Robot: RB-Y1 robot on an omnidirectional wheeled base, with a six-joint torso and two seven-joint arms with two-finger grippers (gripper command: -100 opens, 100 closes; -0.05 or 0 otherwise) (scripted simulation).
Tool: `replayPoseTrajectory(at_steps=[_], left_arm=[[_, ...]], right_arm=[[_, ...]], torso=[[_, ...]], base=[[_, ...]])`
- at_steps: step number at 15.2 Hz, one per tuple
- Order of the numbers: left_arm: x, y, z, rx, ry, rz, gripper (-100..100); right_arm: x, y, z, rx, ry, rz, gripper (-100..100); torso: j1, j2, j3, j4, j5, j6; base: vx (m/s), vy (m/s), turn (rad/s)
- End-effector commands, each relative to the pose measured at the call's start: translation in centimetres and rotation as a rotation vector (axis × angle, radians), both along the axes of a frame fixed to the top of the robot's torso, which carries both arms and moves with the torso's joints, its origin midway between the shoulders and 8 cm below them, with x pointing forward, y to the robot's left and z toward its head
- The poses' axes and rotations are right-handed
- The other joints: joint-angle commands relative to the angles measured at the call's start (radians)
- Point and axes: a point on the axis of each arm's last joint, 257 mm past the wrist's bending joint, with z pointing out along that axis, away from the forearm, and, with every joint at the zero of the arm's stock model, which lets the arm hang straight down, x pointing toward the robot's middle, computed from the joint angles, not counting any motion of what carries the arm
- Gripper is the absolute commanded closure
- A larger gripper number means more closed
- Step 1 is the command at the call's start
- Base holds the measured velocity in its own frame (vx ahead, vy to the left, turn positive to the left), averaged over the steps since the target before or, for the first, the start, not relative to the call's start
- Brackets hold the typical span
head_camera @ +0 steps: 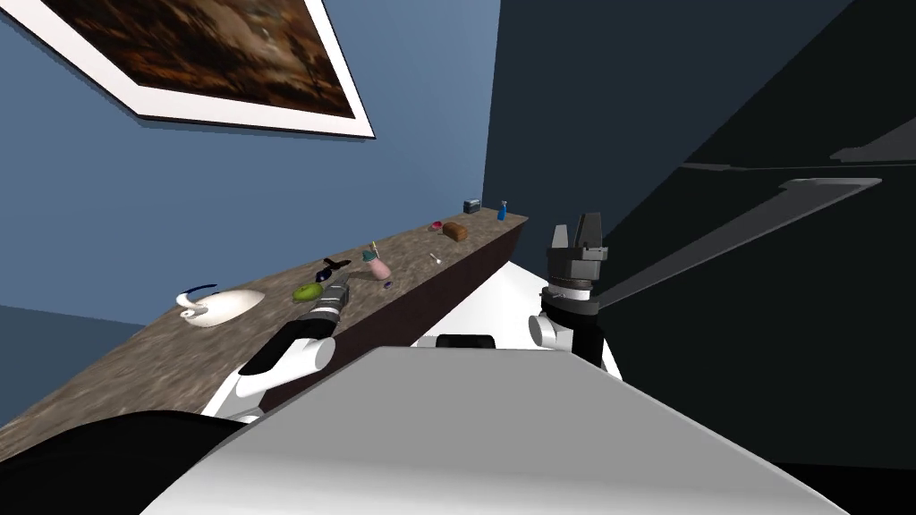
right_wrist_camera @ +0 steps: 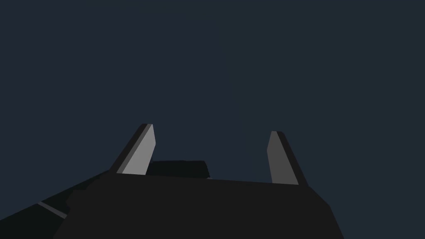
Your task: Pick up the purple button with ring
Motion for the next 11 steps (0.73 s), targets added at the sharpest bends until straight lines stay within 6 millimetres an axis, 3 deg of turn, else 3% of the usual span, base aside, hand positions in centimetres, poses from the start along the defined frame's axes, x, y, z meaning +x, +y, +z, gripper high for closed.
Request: replayPoseTrajectory(at_steps=[1,3,4,6,7,9,10,11], left_arm=[[-0.6,1.2,-1.0,-0.005,0.050,0.022,-100],[-0.7,1.3,-1.5,-0.012,0.068,0.027,-100],[-1.7,2.8,-2.3,-0.012,0.114,0.052,-100],[-2.0,2.9,-3.0,-0.025,0.142,0.059,-100],[-2.9,4.3,-3.4,-0.022,0.175,0.079,-100],[-3.4,4.3,-4.6,-0.041,0.216,0.089,-100],[-4.4,5.7,-4.9,-0.039,0.247,0.108,-100],[-4.7,5.7,-5.5,-0.050,0.270,0.113,-100]], right_arm=[[0.0,0.0,0.0,0.000,0.000,0.000,0],[0.0,0.0,0.0,0.000,0.000,0.000,0],[0.0,0.0,0.0,0.000,0.000,0.000,0],[0.0,0.0,0.0,0.000,0.000,0.000,0],[0.0,0.0,0.0,0.000,0.000,0.000,0],[0.0,0.0,0.0,0.000,0.000,0.000,0],[0.0,0.0,0.0,0.000,0.000,0.000,0],[0.0,0.0,0.0,0.000,0.000,0.000,0]], torso=[[0.000,0.000,0.000,0.000,0.000,0.000],[0.000,0.000,0.000,0.000,0.000,0.000],[0.000,0.000,0.000,0.000,0.000,-0.001],[0.000,-0.001,0.000,0.000,0.000,0.000],[0.000,-0.001,-0.001,0.000,0.000,0.000],[0.000,-0.002,-0.001,0.000,0.000,0.000],[0.000,-0.001,-0.001,0.000,0.000,-0.001],[0.000,-0.002,-0.001,0.000,0.000,0.000]], base=[[0.003,-0.004,-0.226],[0.002,0.002,-0.074],[0.007,-0.005,-0.195],[0.008,0.001,-0.166],[0.018,0.000,-0.235],[0.019,0.004,-0.151],[0.025,-0.002,-0.203],[0.031,0.000,-0.220]])
